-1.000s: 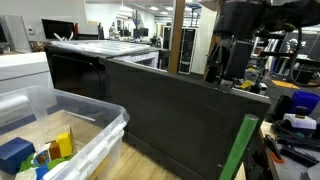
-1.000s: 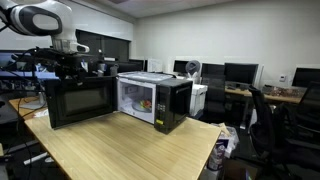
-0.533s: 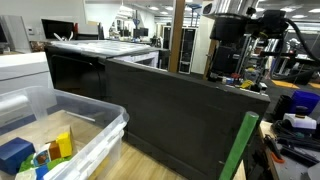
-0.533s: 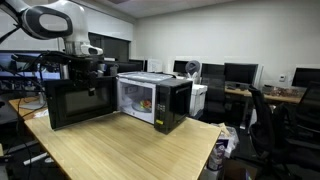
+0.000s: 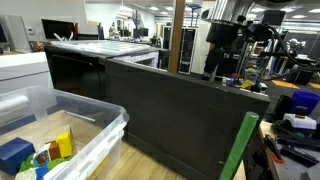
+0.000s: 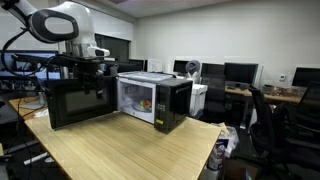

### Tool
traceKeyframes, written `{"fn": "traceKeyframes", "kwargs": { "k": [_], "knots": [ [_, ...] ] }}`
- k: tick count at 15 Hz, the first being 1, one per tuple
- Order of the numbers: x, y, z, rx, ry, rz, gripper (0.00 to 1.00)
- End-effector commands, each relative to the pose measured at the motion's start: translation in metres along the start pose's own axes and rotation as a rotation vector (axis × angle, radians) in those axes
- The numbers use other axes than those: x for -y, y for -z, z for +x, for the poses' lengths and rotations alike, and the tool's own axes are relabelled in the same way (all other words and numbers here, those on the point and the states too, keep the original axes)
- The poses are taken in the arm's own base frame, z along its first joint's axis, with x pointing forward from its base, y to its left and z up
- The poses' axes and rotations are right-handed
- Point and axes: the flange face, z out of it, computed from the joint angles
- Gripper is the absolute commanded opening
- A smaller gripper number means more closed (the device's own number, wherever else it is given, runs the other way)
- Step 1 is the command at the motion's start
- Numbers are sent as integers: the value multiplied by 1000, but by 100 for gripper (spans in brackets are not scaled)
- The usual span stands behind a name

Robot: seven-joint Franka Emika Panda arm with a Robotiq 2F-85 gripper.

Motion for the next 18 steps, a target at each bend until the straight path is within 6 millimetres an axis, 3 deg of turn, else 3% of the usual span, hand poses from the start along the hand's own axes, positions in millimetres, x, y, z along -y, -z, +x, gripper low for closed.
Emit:
{"fn": "traceKeyframes", "kwargs": {
  "k": [1,16,18],
  "knots": [
    [0,0,0,1,0,0,100],
    [0,0,0,1,0,0,100],
    [0,-6,-2,-49,6,6,100]
  ]
}}
